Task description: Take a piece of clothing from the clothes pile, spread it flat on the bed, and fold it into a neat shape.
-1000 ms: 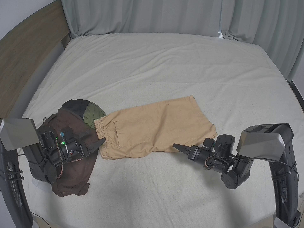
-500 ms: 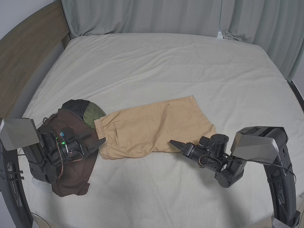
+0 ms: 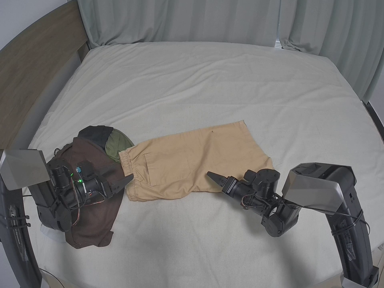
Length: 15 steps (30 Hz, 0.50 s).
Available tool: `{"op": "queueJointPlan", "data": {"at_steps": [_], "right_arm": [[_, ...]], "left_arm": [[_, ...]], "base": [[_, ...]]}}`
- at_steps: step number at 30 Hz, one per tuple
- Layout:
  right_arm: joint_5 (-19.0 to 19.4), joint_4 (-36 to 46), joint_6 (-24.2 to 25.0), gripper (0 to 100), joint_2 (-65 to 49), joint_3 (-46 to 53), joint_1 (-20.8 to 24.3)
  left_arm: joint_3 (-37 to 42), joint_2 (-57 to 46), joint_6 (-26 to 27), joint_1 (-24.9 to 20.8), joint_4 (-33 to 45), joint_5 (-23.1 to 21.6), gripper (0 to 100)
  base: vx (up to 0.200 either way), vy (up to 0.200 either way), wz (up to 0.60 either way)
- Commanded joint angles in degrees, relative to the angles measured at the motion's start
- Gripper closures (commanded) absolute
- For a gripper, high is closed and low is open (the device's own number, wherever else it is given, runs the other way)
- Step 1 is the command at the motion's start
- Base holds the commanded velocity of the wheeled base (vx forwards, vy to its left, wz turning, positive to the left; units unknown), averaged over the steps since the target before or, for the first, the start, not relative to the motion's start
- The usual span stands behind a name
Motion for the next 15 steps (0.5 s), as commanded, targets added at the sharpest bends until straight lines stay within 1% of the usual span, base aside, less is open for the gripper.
{"op": "queueJointPlan", "data": {"at_steps": [1, 8, 9, 15], "right_arm": [[0.0, -0.1, 0.2, 0, 0.8, -0.9, 0.2], [-1.2, -0.1, 0.3, 0, 1.4, -2.6, 0.1], [-1.2, -0.1, 0.3, 100, 1.5, -2.6, 0.1], [-1.4, -0.1, 0.3, 100, 1.6, -2.6, 0.1]], "left_arm": [[-0.1, 0.2, 0.0, 0.0, -0.1, 0.0, 0], [-0.1, 0.2, -0.1, 0.0, -0.1, 0.0, 0], [-0.1, 0.2, -0.1, 0.0, -0.1, 0.0, 0], [-0.1, 0.2, -0.1, 0.0, -0.1, 0.0, 0]], "base": [[0.000, 0.000, 0.00], [0.000, 0.000, 0.00], [0.000, 0.000, 0.00], [0.000, 0.000, 0.00]]}}
